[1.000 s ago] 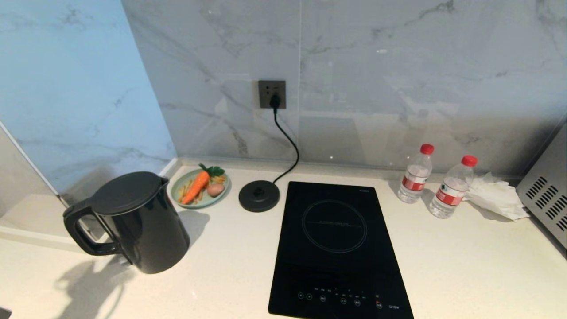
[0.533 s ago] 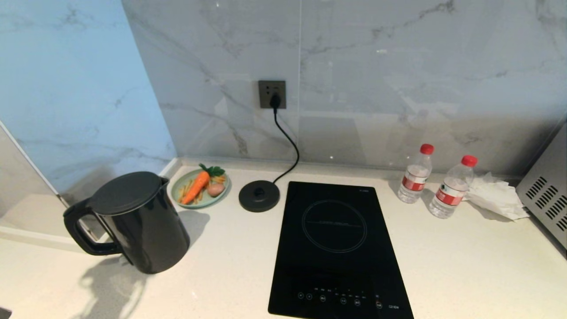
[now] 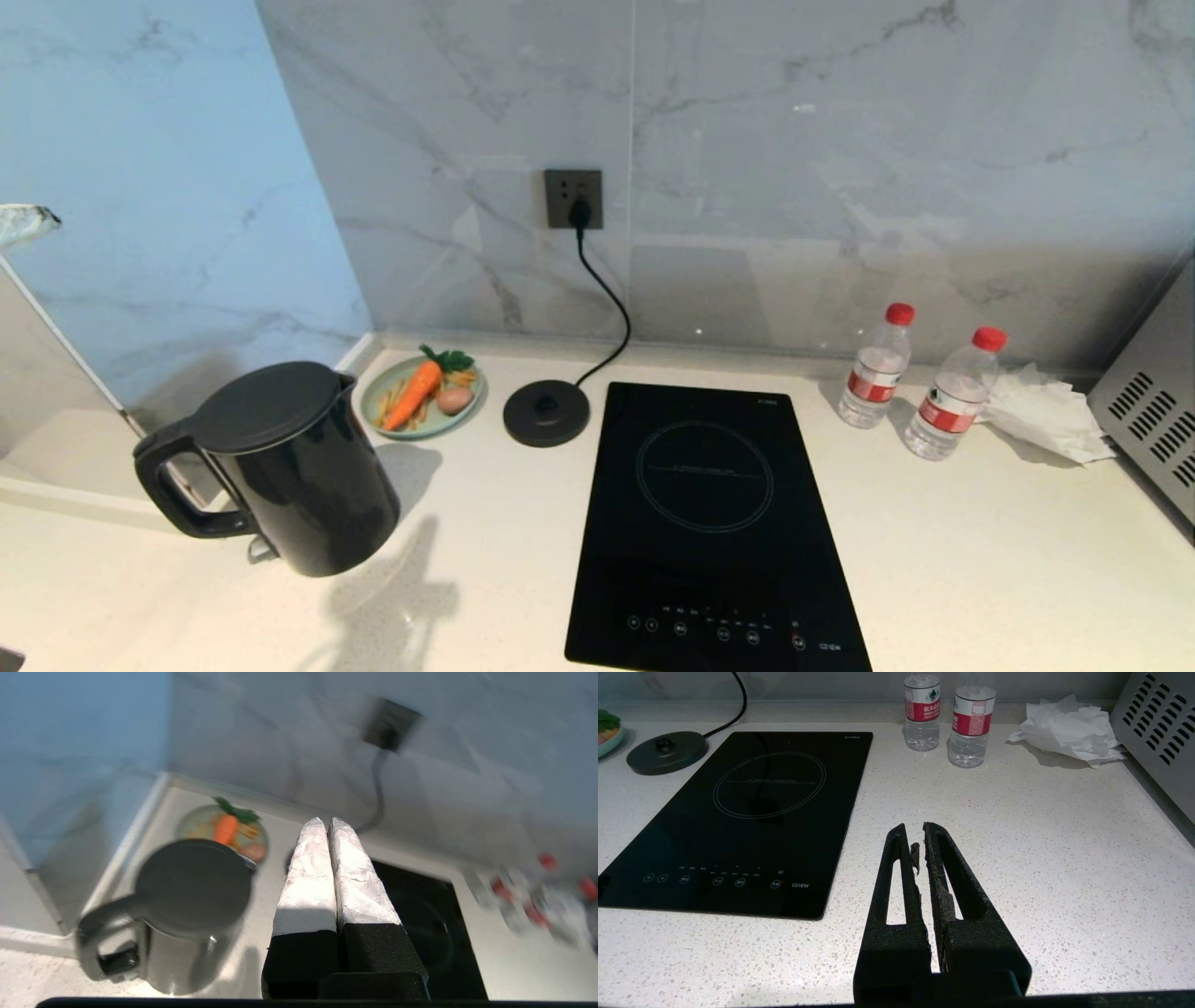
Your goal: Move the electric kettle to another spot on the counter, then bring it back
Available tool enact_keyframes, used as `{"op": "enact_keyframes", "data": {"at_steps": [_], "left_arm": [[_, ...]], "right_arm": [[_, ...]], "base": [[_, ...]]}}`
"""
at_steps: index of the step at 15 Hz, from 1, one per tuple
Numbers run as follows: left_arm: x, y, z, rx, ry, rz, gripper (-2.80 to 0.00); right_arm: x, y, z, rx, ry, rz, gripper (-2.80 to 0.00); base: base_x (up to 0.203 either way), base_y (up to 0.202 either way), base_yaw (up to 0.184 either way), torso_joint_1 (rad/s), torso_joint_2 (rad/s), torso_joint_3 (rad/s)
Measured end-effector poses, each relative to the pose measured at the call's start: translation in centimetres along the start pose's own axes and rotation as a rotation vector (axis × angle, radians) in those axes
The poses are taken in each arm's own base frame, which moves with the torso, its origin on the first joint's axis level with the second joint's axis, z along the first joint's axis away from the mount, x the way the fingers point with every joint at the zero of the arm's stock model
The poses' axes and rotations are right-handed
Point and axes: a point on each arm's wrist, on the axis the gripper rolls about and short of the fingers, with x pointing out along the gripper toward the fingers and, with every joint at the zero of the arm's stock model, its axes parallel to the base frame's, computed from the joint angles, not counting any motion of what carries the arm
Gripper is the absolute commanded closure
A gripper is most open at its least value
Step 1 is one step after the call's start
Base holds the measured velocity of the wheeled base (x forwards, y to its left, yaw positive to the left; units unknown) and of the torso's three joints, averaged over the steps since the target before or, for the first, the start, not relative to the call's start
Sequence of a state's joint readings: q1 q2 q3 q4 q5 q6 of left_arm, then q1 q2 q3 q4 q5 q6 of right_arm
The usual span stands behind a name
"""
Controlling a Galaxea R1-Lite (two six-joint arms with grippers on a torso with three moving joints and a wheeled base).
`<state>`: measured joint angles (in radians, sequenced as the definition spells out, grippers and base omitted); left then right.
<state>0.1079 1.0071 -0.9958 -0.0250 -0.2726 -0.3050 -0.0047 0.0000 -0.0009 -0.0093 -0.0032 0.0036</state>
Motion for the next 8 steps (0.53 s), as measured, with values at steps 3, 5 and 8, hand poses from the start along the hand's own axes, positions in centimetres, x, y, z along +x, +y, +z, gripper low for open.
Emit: {"op": "enact_keyframes", "data": {"at_steps": [3,5,8], "left_arm": [[-5.0,-1.8,-1.3,0.081,-0.020,-0.085,0.00],[-8.5,-1.9,-2.9,0.133,-0.025,-0.096,0.00],[-12.3,-1.3,-5.7,0.209,-0.047,-0.054,0.00]], "right_arm": [[0.0,0.0,0.0,0.000,0.000,0.000,0.00],[0.0,0.0,0.0,0.000,0.000,0.000,0.00],[0.0,0.0,0.0,0.000,-0.001,0.000,0.00]], "base": [[0.000,0.000,0.000,0.000,0.00,0.000],[0.000,0.000,0.000,0.000,0.00,0.000],[0.000,0.000,0.000,0.000,0.00,0.000]]}}
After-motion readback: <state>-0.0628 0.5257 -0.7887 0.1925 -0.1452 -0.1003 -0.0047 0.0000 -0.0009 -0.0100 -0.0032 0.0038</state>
